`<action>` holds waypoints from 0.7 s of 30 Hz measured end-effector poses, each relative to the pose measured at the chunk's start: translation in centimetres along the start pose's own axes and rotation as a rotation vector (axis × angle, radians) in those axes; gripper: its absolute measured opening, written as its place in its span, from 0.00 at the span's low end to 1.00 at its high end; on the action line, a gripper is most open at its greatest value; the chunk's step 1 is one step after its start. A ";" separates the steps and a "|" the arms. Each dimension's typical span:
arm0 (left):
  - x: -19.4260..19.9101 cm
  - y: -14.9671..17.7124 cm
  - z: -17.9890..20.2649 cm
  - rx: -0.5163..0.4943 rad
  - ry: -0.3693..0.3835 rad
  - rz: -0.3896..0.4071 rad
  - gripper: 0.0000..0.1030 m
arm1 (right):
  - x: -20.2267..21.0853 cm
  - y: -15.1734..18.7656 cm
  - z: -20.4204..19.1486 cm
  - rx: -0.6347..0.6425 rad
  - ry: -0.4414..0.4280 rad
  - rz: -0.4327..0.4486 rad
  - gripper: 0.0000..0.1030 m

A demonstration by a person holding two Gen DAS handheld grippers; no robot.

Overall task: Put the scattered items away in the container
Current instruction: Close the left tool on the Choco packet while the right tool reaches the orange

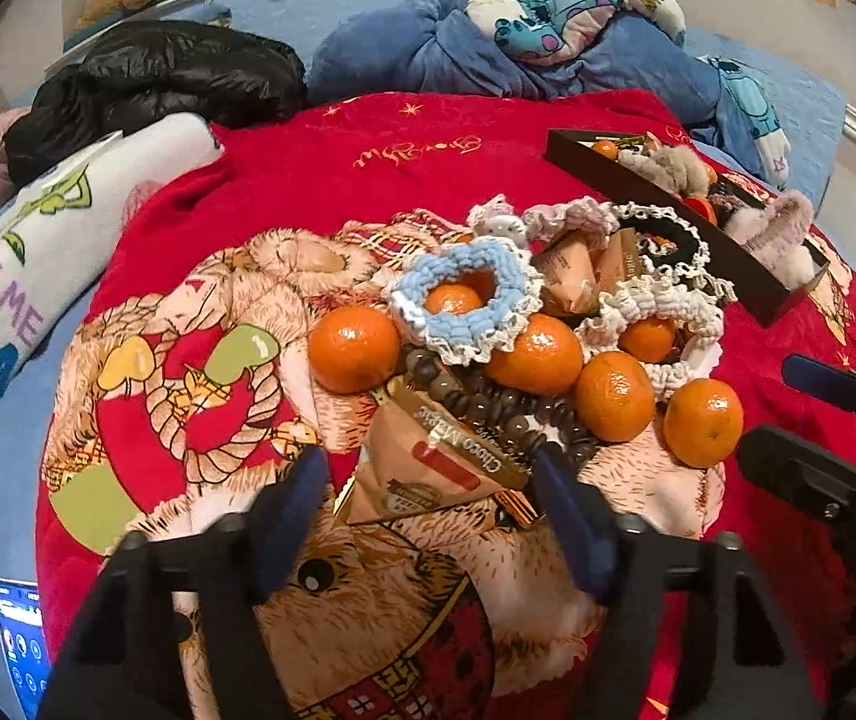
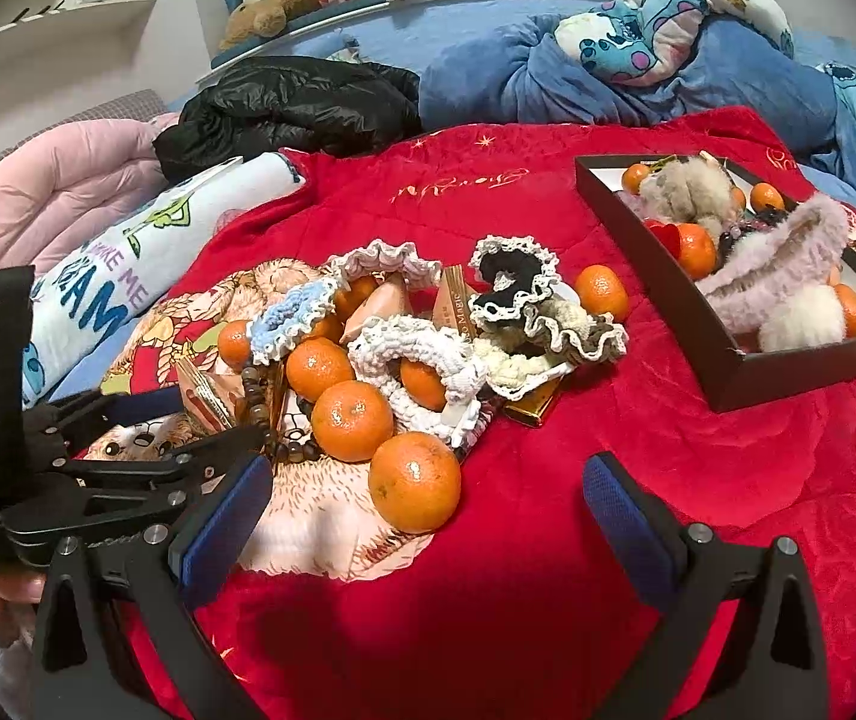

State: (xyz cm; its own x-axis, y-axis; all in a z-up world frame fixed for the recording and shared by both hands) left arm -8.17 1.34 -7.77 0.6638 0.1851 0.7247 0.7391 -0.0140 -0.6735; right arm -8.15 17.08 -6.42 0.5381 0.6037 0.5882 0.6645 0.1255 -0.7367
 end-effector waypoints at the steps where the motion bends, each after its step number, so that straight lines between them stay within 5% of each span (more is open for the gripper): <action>1: -0.1 0.0 -0.1 0.013 0.019 -0.004 0.59 | 0.0 0.0 0.1 -0.003 0.000 0.001 1.00; 21: 0.8 1.0 -0.9 0.086 0.027 0.012 0.53 | -0.4 0.3 0.4 -0.004 -0.004 -0.018 1.00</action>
Point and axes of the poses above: each gripper's, at about its wrist camera, not at the fingertips, and x roughly against the way its jaws point, z to its right, y to its underside, the point moved 3 cm from there along -x, roughly the way its jaws point, and after that the axes turned 14 degrees about -y, right-handed, at the moved point
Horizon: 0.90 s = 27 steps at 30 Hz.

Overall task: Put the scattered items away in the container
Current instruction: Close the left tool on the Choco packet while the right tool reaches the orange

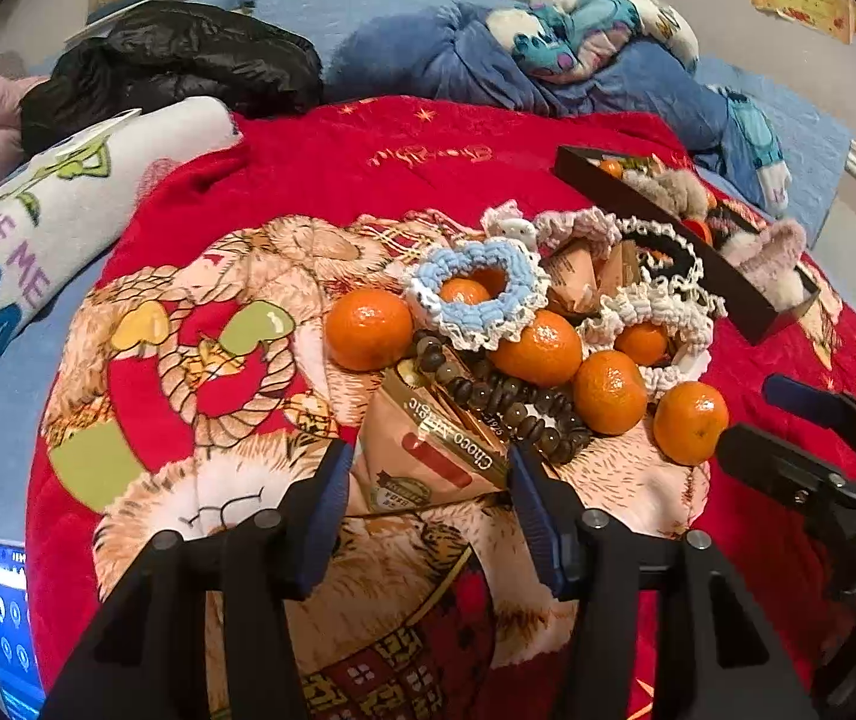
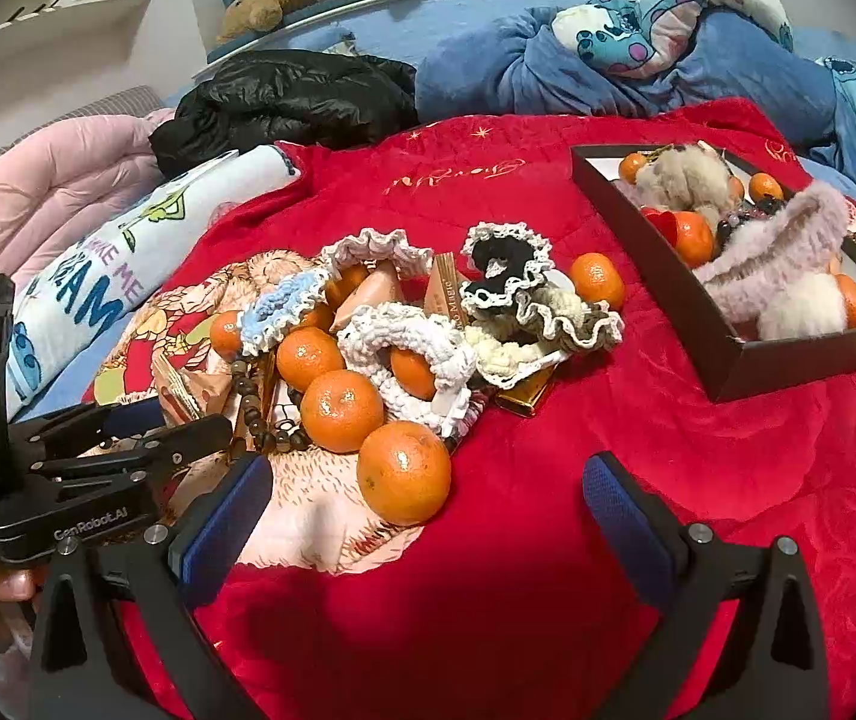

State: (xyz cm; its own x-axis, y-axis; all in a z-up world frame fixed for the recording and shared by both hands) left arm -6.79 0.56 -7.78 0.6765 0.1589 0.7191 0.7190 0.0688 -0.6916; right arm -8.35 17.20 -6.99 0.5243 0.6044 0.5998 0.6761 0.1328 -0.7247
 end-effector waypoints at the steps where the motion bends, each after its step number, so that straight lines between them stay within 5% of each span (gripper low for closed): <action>1: 0.2 0.0 -0.2 0.011 -0.001 0.008 0.53 | -0.1 0.0 -0.1 0.003 -0.002 -0.001 1.00; 5: 1.6 -0.1 -1.2 0.081 -0.028 0.081 0.53 | -0.4 0.1 -0.2 0.007 -0.011 -0.003 1.00; 13: 0.8 -0.3 -2.3 0.103 -0.099 0.013 0.53 | -1.5 0.2 -0.8 0.021 -0.026 -0.028 0.94; 20: 2.3 -0.5 -2.1 0.102 -0.111 0.093 0.53 | -2.5 0.5 -0.6 0.031 -0.007 -0.073 0.67; 27: 3.2 -0.9 -2.8 0.158 -0.104 0.107 0.53 | -3.2 0.8 -0.1 0.016 0.005 -0.109 0.52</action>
Point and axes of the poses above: each gripper's, at about its wrist camera, not at the fingertips, and x roughly against the way its jaws point, z to its right, y to its underside, the point moved 3 cm from there along -x, roughly the way its jaws point, and after that the axes turned 14 degrees about -y, right-handed, at the moved point
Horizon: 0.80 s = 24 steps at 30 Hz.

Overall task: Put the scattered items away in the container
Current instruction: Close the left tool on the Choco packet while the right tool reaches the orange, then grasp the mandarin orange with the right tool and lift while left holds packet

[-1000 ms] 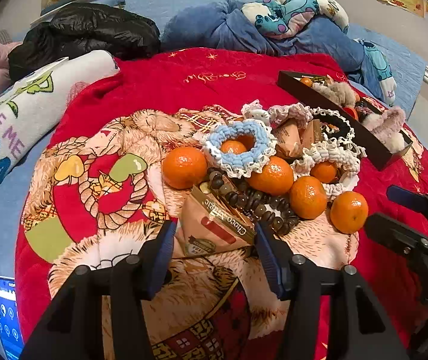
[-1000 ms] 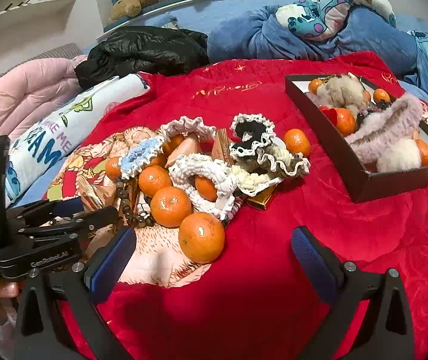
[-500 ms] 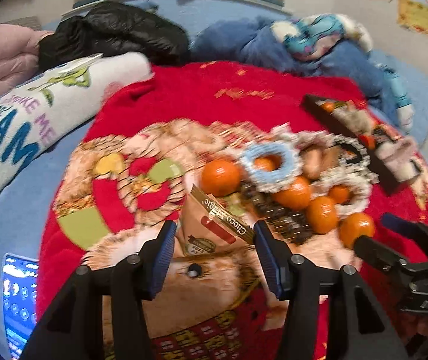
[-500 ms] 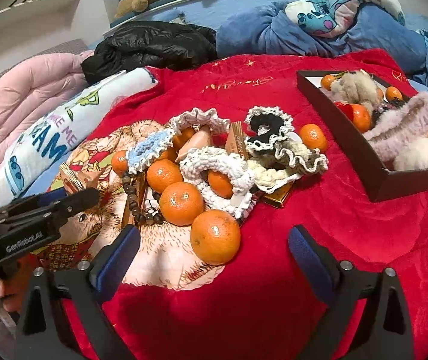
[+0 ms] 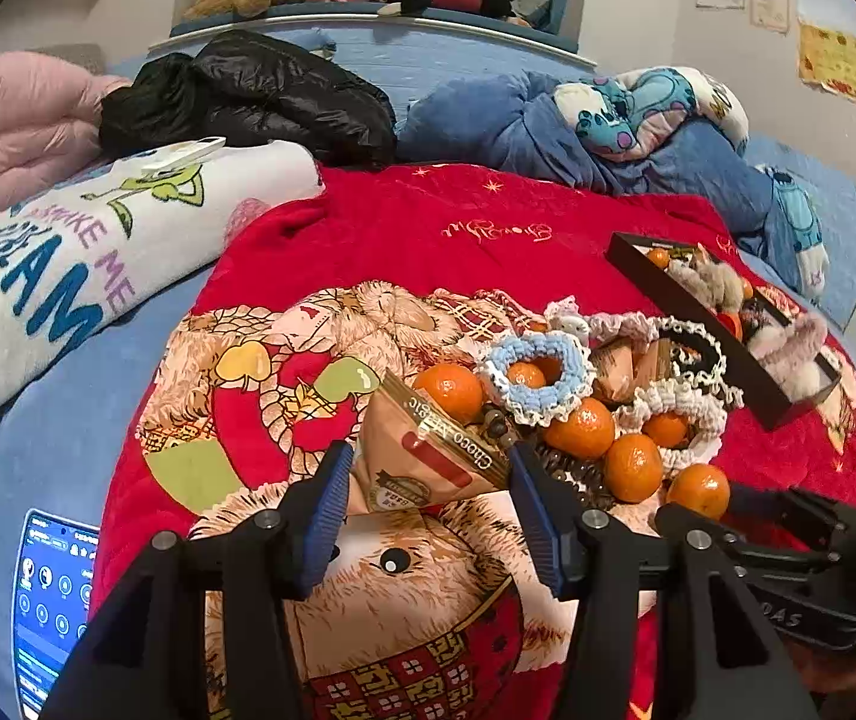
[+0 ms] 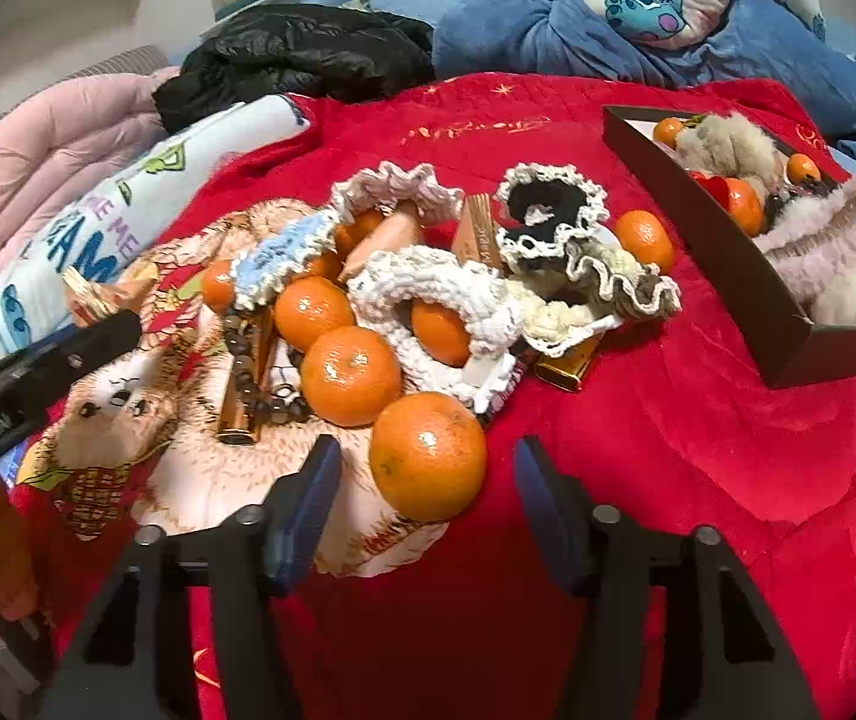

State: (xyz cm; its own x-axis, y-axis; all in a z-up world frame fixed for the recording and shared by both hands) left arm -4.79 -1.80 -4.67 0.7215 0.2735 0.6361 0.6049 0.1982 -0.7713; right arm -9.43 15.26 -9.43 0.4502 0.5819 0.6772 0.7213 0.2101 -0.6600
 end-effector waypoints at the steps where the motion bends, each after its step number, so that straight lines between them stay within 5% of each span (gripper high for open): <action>1: 0.1 0.0 -0.1 0.006 0.000 0.000 0.53 | 0.0 0.0 0.0 0.001 -0.002 -0.002 0.49; 4: 0.2 0.0 -0.1 0.009 -0.003 0.001 0.53 | 0.0 0.0 -0.1 0.001 -0.002 0.001 0.35; 24: 1.5 -0.1 1.1 -0.014 0.002 0.032 0.53 | 1.6 -0.1 -0.8 0.015 -0.012 0.048 0.35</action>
Point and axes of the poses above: each gripper's, at about its wrist camera, not at the fingertips, and x roughly against the way its jaws point, z to its right, y to its underside, the point moved 3 cm from there along -x, roughly the way its jaws point, and after that the axes turned 14 degrees about -y, right-handed, at the moved point
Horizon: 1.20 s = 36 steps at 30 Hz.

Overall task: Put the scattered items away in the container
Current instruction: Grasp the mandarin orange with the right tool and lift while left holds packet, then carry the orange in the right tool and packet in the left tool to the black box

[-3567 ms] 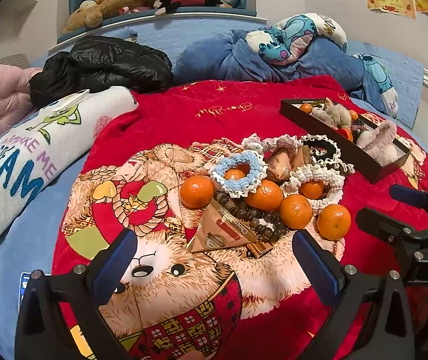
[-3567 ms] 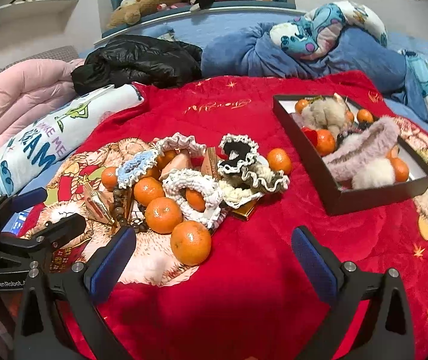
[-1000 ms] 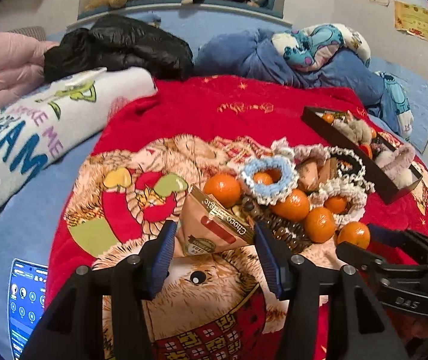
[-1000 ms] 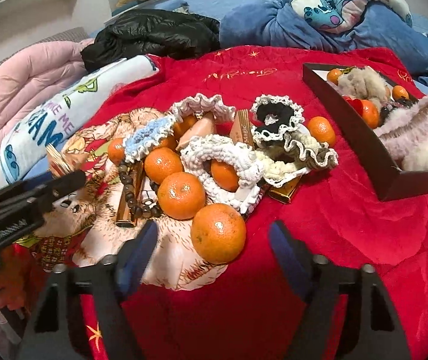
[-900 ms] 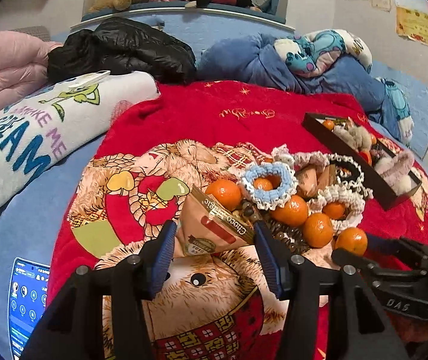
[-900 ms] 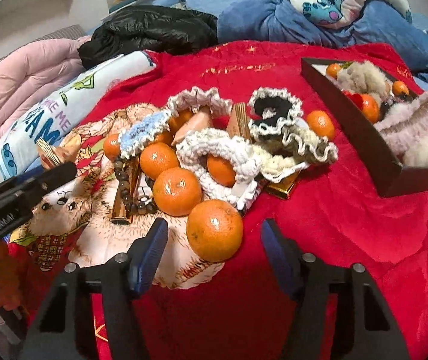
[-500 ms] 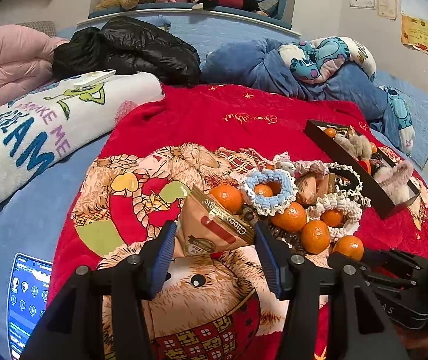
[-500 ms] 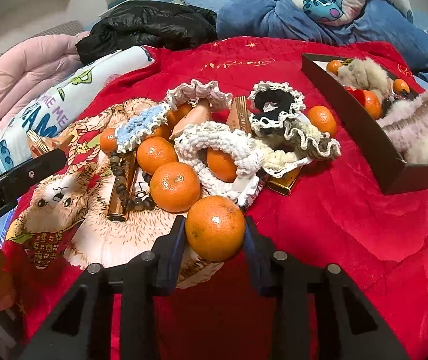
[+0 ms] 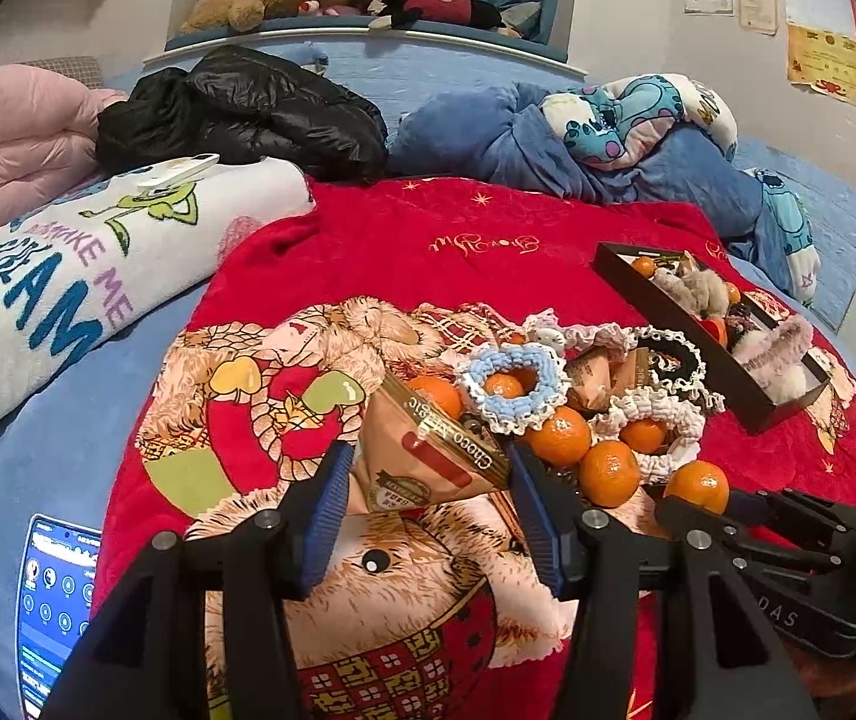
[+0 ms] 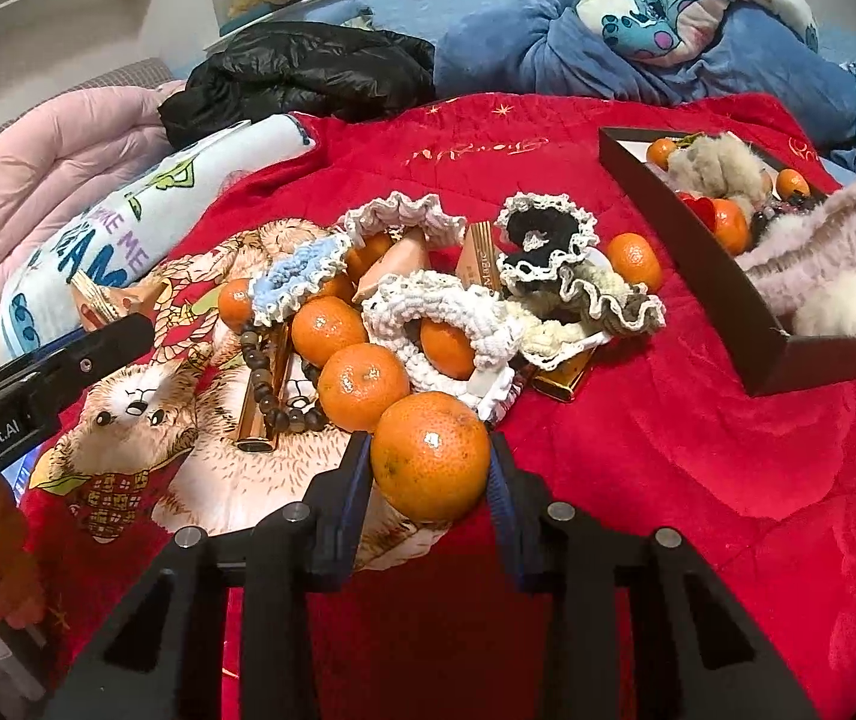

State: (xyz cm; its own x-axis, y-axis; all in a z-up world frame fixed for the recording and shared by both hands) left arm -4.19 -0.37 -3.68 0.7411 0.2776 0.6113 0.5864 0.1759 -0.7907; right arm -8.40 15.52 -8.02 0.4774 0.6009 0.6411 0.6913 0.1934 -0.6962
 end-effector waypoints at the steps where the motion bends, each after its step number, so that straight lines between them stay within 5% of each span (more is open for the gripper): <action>1: 0.0 0.0 0.1 0.000 0.003 -0.002 0.53 | 0.1 0.0 -0.1 0.003 -0.002 0.002 0.35; 16: 1.4 -0.1 4.8 -0.043 0.069 0.001 0.53 | 3.1 -0.3 1.9 -0.007 0.023 0.057 0.35; 36: 3.3 0.4 14.2 -0.143 0.190 0.013 0.53 | 12.0 1.0 9.4 -0.088 0.145 0.177 0.35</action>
State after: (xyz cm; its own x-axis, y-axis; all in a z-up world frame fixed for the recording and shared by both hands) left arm -6.15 14.02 -2.43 0.7890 0.0937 0.6072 0.6070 0.0338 -0.7940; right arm -7.10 30.27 -4.05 0.6641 0.5003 0.5556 0.6315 0.0224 -0.7750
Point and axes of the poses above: each gripper's, at about its wrist camera, not at the fingertips, and x roughly against the way its jaws point, z to its right, y to its underside, the point moved 3 cm from there along -x, roughly the way its jaws point, and after that the axes turned 14 degrees about -y, right-handed, at the moved point
